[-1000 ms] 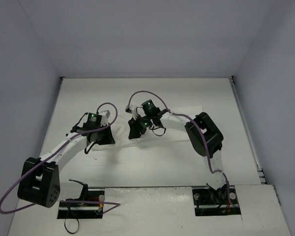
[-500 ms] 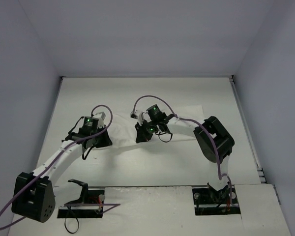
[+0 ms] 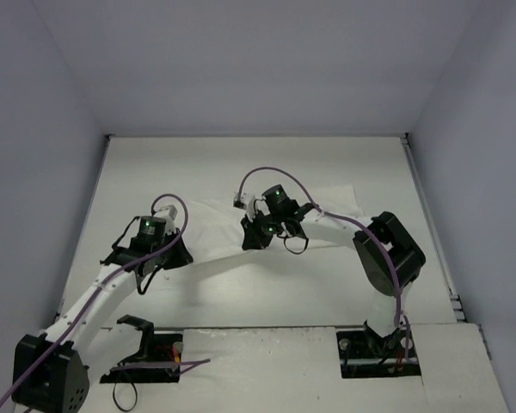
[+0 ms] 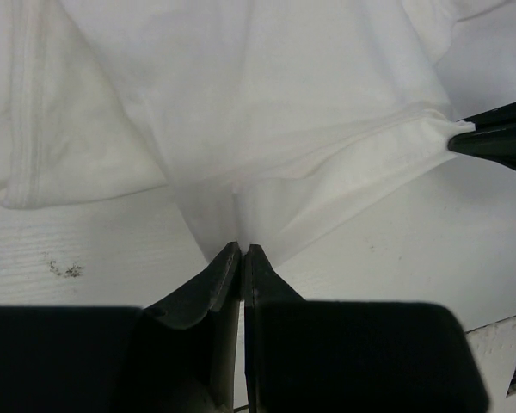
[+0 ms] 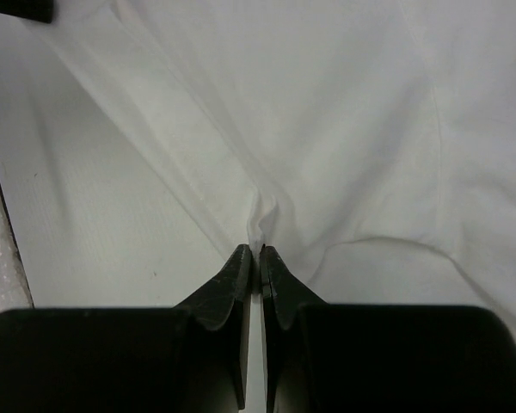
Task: Fold and stack the t-shirts
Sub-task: Fold the other side of the tshirt into a rectangle
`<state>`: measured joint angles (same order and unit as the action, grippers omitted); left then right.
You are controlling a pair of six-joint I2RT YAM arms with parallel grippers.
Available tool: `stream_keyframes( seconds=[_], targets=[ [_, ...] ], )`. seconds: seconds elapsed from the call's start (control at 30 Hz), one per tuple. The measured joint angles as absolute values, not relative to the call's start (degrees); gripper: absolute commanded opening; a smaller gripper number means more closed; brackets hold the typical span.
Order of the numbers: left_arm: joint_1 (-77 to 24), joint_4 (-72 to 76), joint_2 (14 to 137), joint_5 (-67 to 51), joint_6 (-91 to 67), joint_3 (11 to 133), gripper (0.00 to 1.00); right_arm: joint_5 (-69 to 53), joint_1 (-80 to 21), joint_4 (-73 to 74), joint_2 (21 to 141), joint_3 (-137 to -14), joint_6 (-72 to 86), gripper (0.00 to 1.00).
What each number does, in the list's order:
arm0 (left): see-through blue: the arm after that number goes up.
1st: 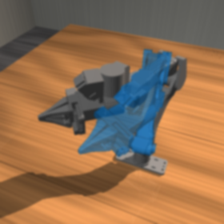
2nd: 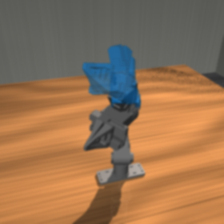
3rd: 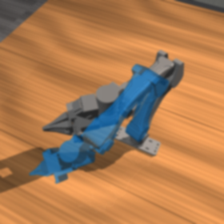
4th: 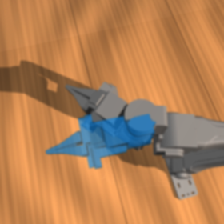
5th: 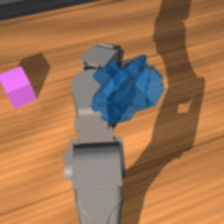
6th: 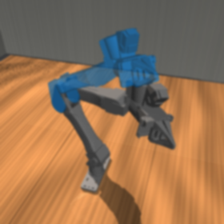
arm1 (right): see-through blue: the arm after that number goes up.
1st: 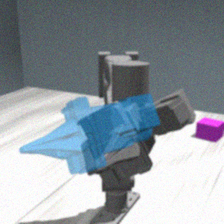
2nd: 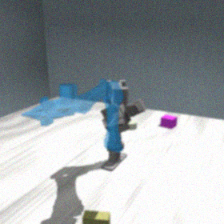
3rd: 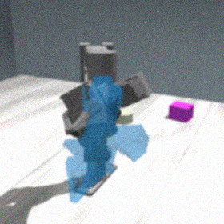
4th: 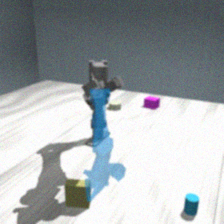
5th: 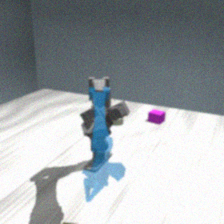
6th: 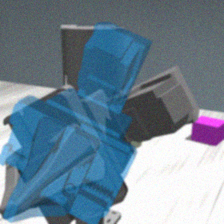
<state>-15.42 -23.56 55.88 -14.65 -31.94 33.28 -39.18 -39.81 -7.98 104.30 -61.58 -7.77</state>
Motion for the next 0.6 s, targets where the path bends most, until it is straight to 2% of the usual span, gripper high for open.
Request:
stream_keyframes(
  seconds=[0.37,0.6],
  targets=[
    [-15.86,-26.43,52.16,-12.03,-33.14,33.19,0.03,-37.64,-39.86,-7.86,101.95,-60.24,-7.75,0.01],
    [-15.86,-23.12,57.31,-6.10,-31.76,34.95,0.03,-33.63,-39.78,-7.57,105.40,-68.62,-8.74,0.02]
  ],
)
